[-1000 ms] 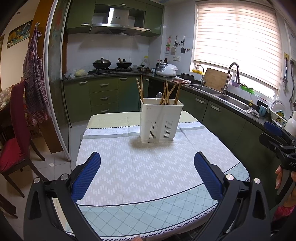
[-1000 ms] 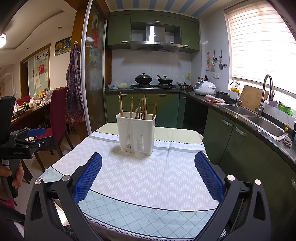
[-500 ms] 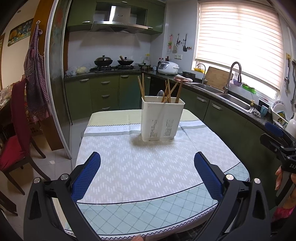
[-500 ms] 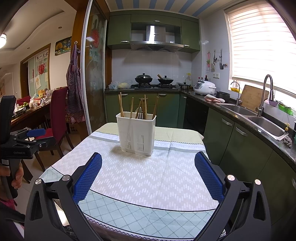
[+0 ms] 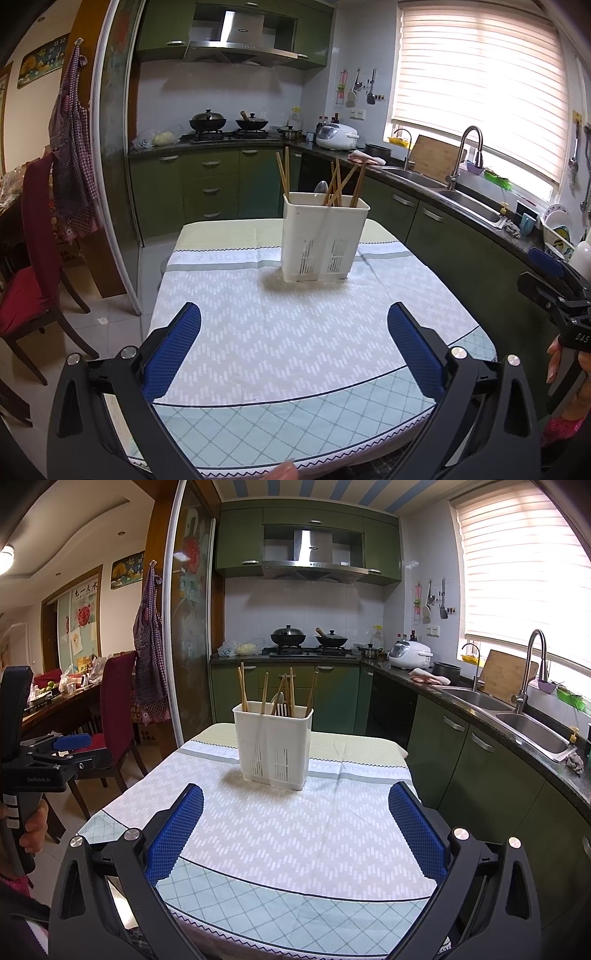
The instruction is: Organize utensils
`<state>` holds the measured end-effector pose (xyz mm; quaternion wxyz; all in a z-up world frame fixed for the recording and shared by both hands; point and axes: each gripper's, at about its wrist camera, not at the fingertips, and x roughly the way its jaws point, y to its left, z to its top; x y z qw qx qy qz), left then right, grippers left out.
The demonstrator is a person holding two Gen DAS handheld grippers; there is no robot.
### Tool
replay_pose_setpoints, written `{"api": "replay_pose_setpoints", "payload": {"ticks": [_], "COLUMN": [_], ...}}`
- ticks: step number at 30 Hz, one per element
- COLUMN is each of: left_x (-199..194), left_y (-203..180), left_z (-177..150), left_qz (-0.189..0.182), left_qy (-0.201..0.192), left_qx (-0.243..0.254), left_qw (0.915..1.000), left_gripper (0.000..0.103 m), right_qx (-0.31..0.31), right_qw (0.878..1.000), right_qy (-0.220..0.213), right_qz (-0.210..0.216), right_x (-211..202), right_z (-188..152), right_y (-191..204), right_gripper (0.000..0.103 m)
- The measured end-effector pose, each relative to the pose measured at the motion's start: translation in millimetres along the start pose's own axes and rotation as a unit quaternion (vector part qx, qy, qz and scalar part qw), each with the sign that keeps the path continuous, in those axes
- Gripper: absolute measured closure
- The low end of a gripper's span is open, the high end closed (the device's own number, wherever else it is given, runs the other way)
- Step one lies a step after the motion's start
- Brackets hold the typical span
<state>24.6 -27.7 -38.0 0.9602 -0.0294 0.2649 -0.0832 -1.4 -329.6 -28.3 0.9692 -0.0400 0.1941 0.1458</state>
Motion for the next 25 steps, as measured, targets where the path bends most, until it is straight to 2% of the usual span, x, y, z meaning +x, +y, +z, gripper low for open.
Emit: {"api": "replay_pose_setpoints", "payload": {"ticks": [4,9,14,25], "left_x": [1.4,0.8,3.0,9.6], "left_y": [-0.7,1.5,0.5,-2.4], "left_z": [0.6,0.3,0.4,-2.7], "left_qz": [-0.004,-0.028,0.003,0.023], "left_qy": [0.002,-0.006,-0.008,0.007], "left_qx": [0.001,-0.008,-0.002,0.018], "left_qw": [1.0000,0.9995,1.0000,0.9996], "left_gripper": [0.007,0.007,0.007,0.007], "right_qx": [0.001,0.001,0.002,0.002], "right_qw": [1.000,1.000,1.000,1.000], "right_qy": [-0.001,0.000,0.000,0.002], "right_qz": [0.000,0.000,0.001,0.000], "right_x": [0.2,0.9,0.9,3.4], "right_z": [-0.5,-1.2,-1.5,-3.5], "right_y": [0.8,-0.2,0.3,-1.0], "right_gripper": [0.005,0.005,0.005,0.005]}}
